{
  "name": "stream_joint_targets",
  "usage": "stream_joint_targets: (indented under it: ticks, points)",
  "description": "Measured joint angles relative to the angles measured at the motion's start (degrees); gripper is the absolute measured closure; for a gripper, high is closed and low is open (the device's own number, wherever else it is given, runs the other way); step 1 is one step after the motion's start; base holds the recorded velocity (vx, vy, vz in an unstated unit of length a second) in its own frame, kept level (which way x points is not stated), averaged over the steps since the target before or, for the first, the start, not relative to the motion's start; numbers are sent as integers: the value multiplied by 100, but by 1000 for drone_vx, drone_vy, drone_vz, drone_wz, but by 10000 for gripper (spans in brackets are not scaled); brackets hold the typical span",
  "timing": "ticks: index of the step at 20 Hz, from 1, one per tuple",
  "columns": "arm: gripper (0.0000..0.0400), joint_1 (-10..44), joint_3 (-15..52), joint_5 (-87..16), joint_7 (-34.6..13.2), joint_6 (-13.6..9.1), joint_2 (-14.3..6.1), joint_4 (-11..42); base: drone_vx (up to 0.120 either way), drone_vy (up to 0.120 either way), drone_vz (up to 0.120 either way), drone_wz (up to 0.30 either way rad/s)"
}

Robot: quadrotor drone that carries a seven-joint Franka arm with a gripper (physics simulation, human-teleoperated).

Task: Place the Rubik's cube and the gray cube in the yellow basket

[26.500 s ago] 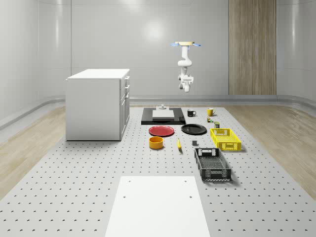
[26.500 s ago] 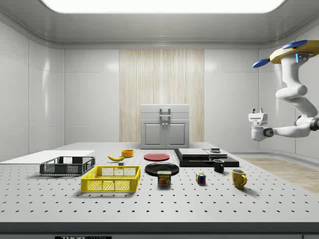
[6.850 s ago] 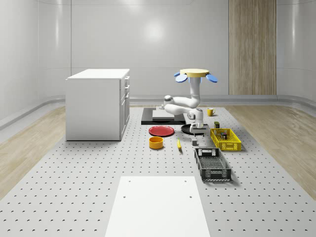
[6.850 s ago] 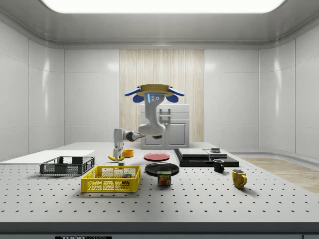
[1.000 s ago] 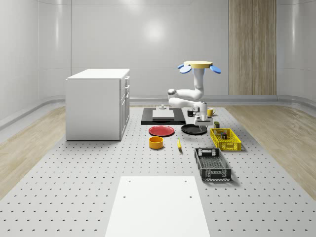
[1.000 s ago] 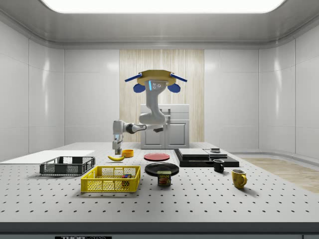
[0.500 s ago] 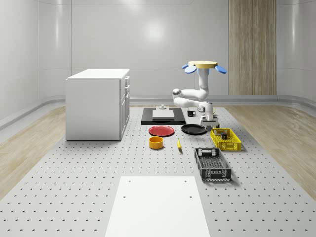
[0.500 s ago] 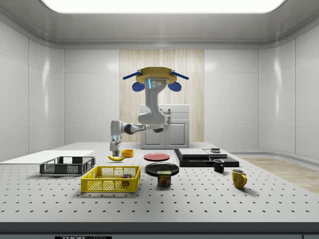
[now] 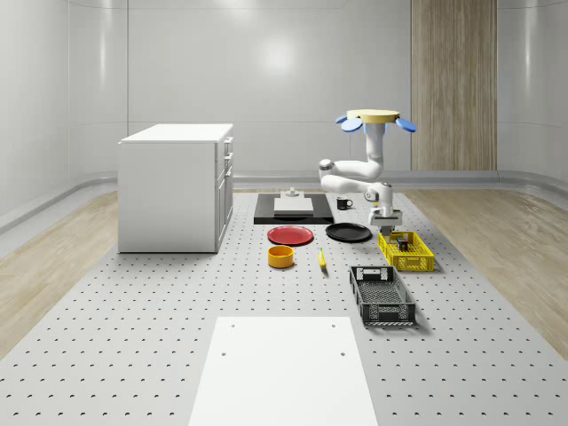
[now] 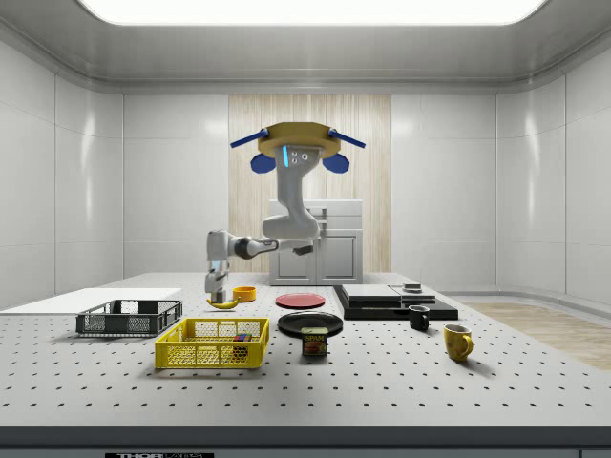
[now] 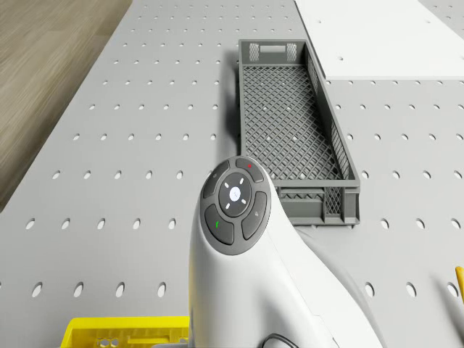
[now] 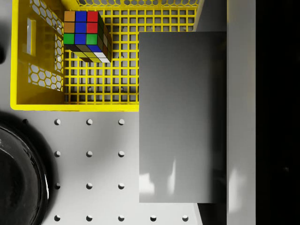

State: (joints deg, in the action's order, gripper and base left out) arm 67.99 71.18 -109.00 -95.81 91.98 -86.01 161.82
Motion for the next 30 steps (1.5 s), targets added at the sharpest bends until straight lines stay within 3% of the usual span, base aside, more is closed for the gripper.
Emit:
stream_joint_targets:
  ticks: [12,22,30]
  points:
    - [150,8,3,9,-6,20,-22,-1,0,120,-27,0]
    - [150,13,5,16,-10,35,-38,-2,0,120,-68,0]
    - [150,17,7,21,-13,46,-49,-3,-10,-15,-110,0]
